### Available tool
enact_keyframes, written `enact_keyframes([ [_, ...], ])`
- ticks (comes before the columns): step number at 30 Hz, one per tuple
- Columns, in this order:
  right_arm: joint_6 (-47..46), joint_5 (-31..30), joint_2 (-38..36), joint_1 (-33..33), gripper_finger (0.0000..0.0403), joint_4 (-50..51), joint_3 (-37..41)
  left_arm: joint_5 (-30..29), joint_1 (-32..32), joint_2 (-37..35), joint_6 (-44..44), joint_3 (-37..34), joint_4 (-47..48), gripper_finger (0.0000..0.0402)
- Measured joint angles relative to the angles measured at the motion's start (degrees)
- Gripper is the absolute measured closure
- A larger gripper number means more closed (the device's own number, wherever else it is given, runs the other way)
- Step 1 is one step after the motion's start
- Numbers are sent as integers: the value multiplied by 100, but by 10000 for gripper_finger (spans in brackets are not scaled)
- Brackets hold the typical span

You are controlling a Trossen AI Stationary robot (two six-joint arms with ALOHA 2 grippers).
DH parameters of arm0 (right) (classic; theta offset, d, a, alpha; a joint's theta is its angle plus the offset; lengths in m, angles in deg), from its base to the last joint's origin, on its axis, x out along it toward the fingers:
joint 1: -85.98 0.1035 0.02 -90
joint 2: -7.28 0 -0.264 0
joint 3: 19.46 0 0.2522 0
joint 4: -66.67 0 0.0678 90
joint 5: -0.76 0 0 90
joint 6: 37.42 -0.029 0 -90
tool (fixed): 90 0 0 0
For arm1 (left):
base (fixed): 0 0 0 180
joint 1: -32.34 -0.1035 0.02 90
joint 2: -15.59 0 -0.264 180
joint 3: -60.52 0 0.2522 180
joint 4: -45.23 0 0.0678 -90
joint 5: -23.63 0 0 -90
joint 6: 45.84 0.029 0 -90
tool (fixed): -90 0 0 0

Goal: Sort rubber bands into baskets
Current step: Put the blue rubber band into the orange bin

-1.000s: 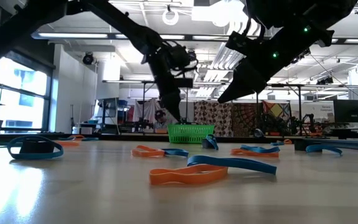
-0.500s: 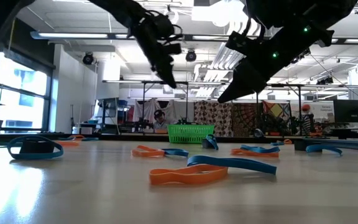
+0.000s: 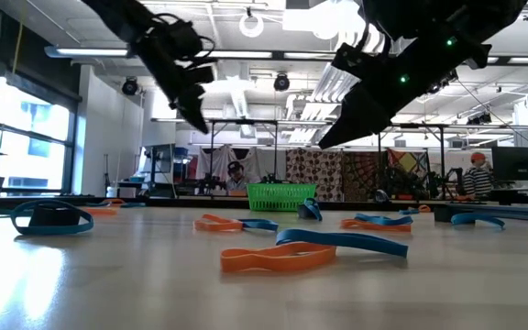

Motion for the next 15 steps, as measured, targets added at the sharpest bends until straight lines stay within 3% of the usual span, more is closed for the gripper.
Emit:
enact_keyframes([
  [6,148,4,0,0,402,-103,0,-261,-354,-364,-486,-591,177,397],
  [15,148,39,0,0,402,-90,0,-831,-734,-2,-611,-793,832,396],
])
